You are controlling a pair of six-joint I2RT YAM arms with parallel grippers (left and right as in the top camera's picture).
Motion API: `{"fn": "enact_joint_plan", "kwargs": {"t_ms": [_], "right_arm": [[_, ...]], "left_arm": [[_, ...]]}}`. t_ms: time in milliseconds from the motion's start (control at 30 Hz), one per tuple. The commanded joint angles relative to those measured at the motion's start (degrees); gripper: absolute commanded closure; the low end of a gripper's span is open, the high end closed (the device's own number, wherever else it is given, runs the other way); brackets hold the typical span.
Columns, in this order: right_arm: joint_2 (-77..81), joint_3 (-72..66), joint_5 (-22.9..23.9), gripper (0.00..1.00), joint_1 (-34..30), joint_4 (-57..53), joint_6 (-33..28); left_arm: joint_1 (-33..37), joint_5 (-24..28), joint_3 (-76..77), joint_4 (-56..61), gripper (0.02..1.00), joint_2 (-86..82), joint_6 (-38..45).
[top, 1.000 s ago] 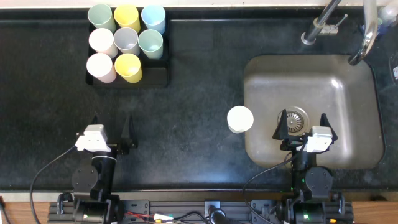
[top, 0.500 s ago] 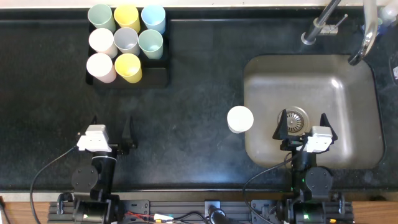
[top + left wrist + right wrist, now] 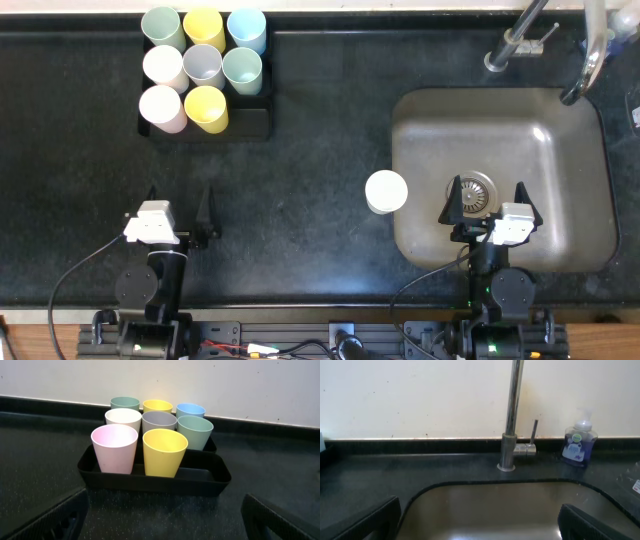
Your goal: Store Cups
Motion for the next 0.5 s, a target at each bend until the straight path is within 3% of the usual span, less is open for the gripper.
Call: {"fn": "enact_joint_plan", "kwargs": {"t_ms": [33,267,500], "right_arm": [[-0.5,-0.8,0.0,0.003,-0.2,0.3,0.7],[-0.4,0.1,0.1,0.003,0.0,-0.7,0.7],[9.3,20.1,0.0,0.003,0.0,-22.8,0.7]], "left_arm": [[0.3,1.0,-0.3,0.1,0.020,-0.6,1.2],[0.3,1.0,-0.3,0.1,0.020,-0.6,1.2],[0.3,1.0,-0.3,0.1,0.020,-0.6,1.2]]}}
